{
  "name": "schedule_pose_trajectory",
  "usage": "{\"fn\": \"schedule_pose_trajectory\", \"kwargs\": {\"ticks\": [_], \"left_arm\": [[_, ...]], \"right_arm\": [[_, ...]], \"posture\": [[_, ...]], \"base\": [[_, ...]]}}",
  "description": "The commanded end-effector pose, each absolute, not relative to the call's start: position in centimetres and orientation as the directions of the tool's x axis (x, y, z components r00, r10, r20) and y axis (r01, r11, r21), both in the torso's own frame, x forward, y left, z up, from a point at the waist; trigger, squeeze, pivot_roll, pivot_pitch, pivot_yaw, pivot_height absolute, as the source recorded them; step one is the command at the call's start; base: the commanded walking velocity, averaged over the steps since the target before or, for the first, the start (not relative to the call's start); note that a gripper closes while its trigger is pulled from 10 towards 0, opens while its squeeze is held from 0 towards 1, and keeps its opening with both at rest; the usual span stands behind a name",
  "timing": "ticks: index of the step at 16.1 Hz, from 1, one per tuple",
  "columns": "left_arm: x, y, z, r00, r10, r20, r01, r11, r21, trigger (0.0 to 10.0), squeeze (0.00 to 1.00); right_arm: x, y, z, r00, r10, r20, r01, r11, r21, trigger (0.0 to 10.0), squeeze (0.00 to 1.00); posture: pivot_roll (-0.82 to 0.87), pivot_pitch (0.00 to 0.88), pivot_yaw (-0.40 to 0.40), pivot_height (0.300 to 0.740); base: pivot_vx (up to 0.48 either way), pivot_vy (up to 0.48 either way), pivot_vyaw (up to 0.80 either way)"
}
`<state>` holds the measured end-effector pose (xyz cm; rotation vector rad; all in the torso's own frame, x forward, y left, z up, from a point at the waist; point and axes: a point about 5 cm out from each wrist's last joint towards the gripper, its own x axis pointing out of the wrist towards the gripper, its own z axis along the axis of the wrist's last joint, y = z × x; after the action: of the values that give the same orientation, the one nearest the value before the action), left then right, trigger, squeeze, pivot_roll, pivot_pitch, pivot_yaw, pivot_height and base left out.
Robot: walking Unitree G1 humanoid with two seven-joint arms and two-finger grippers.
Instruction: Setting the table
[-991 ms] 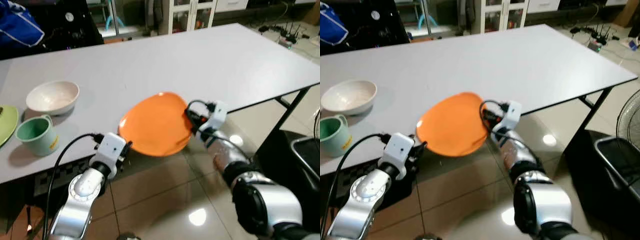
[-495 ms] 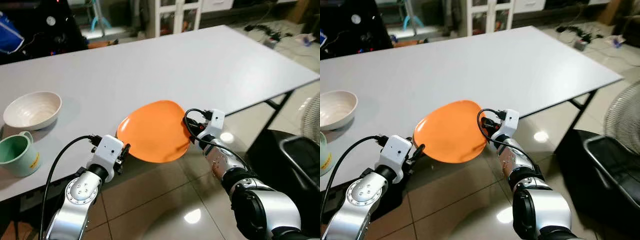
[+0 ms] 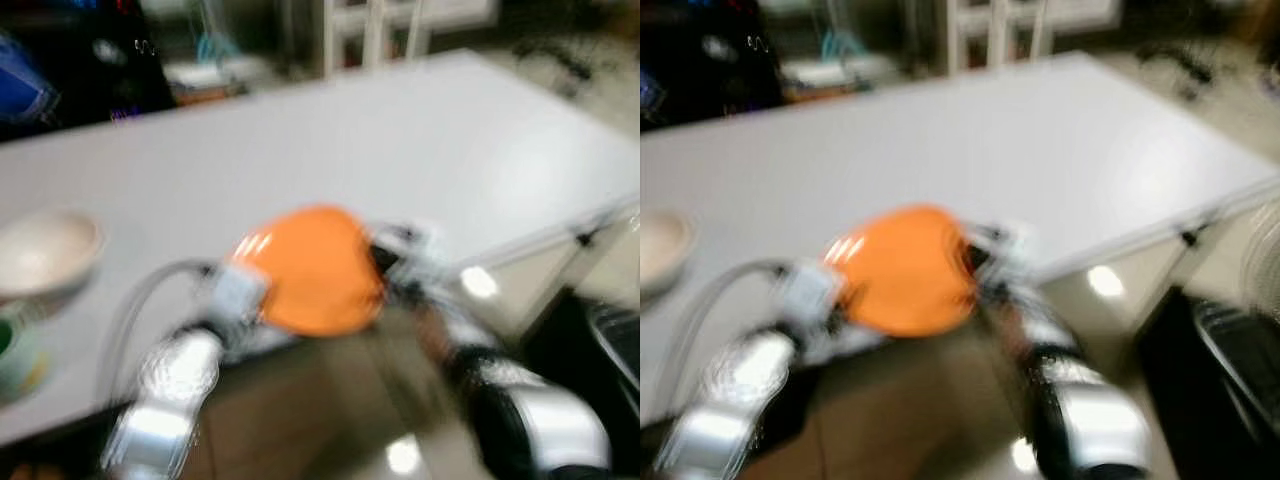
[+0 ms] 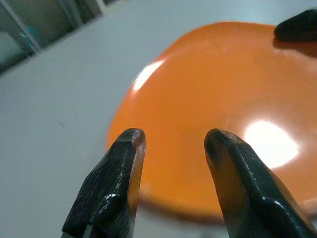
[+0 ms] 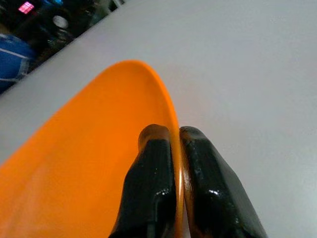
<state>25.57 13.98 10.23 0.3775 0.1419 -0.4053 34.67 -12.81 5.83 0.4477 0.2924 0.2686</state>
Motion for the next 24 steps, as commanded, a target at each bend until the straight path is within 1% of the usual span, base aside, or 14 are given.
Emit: {"fn": "schedule_pose_trajectory", "kwargs": {"ticks": [1, 3, 6, 9, 13, 15, 19, 22, 24], "left_arm": [[25.6, 15.8, 9.8, 0.926, -0.294, -0.239, 0.367, 0.852, 0.373, 10.0, 0.00], [25.8, 15.7, 10.0, 0.934, -0.279, -0.222, 0.344, 0.871, 0.351, 10.0, 0.00], [26.1, 15.6, 10.0, 0.932, -0.288, -0.221, 0.352, 0.864, 0.361, 10.0, 0.00], [26.0, 15.6, 10.0, 0.934, -0.286, -0.216, 0.348, 0.868, 0.354, 10.0, 0.00], [25.4, 16.5, 10.2, 0.936, -0.270, -0.224, 0.338, 0.867, 0.367, 10.0, 0.00], [25.0, 16.9, 10.2, 0.937, -0.262, -0.230, 0.333, 0.867, 0.371, 10.0, 0.00], [24.7, 17.1, 10.2, 0.941, -0.245, -0.234, 0.319, 0.871, 0.372, 10.0, 0.00], [24.8, 17.1, 10.1, 0.940, -0.242, -0.239, 0.319, 0.870, 0.375, 10.0, 0.00], [24.8, 16.9, 10.1, 0.939, -0.245, -0.242, 0.323, 0.871, 0.371, 10.0, 0.00]], "right_arm": [[34.7, -10.5, 6.1, 0.901, 0.377, -0.215, -0.251, 0.858, 0.448, 10.0, 0.00], [34.7, -10.5, 6.1, 0.900, 0.378, -0.217, -0.254, 0.859, 0.445, 10.0, 0.00], [34.9, -10.6, 6.3, 0.900, 0.377, -0.218, -0.254, 0.861, 0.441, 10.0, 0.00], [35.0, -11.1, 6.3, 0.910, 0.343, -0.234, -0.216, 0.872, 0.440, 10.0, 0.00], [34.6, -11.4, 5.2, 0.898, 0.299, -0.322, -0.158, 0.904, 0.398, 10.0, 0.00], [34.5, -11.5, 5.1, 0.901, 0.273, -0.338, -0.135, 0.915, 0.380, 10.0, 0.00], [34.5, -10.6, 5.2, 0.894, 0.297, -0.335, -0.162, 0.912, 0.377, 10.0, 0.00], [34.5, -10.6, 5.1, 0.891, 0.301, -0.340, -0.169, 0.915, 0.366, 10.0, 0.00], [34.4, -10.7, 5.0, 0.890, 0.303, -0.340, -0.165, 0.911, 0.377, 10.0, 0.00]], "posture": [[0.24, 0.000, 0.008, 0.740], [0.24, 0.000, 0.009, 0.740], [0.24, 0.000, 0.006, 0.740], [0.25, 0.000, 0.008, 0.740], [0.29, 0.013, 0.014, 0.740], [0.29, 0.018, 0.012, 0.740], [0.30, 0.029, 0.007, 0.740], [0.29, 0.029, 0.009, 0.740], [0.29, 0.025, 0.009, 0.740]], "base": [[0.307, -0.364, 0.00], [0.000, 0.000, 0.00], [0.000, 0.000, 0.00], [0.000, 0.000, 0.00], [0.000, 0.000, 0.00], [0.000, 0.000, 0.00], [0.000, 0.000, 0.00], [0.000, 0.000, 0.00], [0.311, 0.000, 0.00]]}}
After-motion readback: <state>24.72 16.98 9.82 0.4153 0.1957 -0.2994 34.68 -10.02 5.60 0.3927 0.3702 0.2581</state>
